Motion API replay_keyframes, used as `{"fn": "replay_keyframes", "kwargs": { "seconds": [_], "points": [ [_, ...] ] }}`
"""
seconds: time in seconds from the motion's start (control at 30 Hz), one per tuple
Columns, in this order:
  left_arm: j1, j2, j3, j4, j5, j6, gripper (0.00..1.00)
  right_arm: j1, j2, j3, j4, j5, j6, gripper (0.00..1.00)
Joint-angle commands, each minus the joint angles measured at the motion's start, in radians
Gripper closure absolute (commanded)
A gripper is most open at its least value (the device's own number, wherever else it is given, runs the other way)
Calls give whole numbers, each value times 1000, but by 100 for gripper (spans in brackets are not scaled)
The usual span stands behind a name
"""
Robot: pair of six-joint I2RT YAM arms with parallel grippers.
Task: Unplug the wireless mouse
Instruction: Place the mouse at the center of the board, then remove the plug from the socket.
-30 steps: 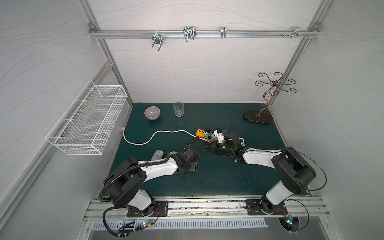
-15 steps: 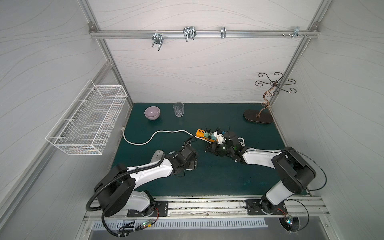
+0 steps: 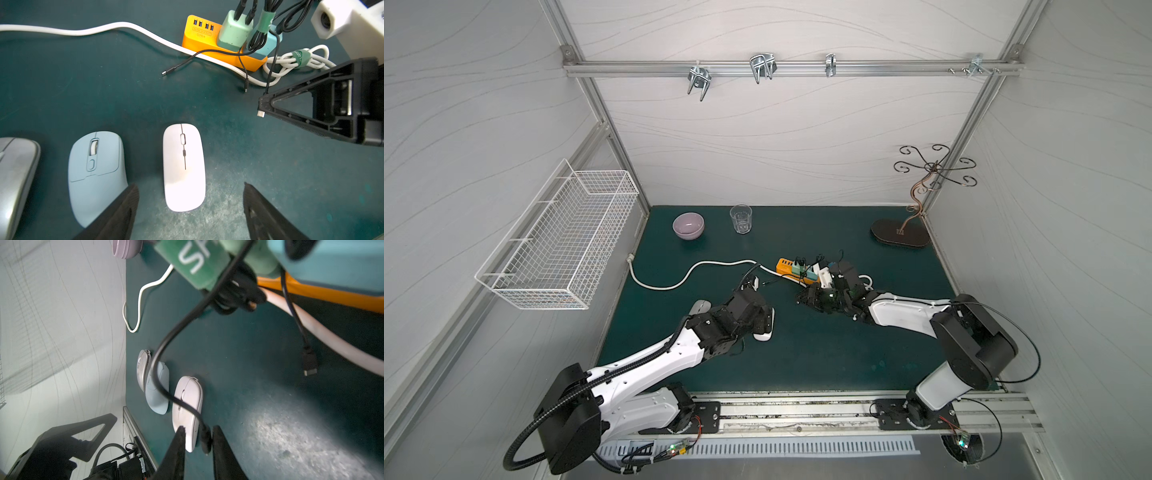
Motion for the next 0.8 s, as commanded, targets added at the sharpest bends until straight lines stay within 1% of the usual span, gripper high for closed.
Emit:
{"fn": "replay_keyframes", "kwargs": {
  "seconds": [0.0,0.07,0.13,0.17,0.33,0.47,0.67,0.77],
  "points": [
    [2,-49,14,-17,-30,12,18,4,-26,43,-85,33,-52,74],
    [1,-73,14,-20,-21,16,18,0,-26,66,-120,44,-70,71],
    [2,-95,17,-31,-16,19,18,-7,-29,87,-152,50,-81,62],
    [2,-106,21,-41,-16,23,18,-13,-32,103,-174,52,-86,59],
    [3,-128,70,-88,-14,57,17,-17,-57,136,-235,57,-101,55],
    [16,-116,132,-106,-16,101,13,-27,-98,150,-302,84,-118,51],
    [80,-21,197,-71,45,153,13,-63,-130,138,-307,91,-128,49],
    [124,41,210,-20,91,164,17,-82,-140,138,-314,85,-132,49]
  ]
}}
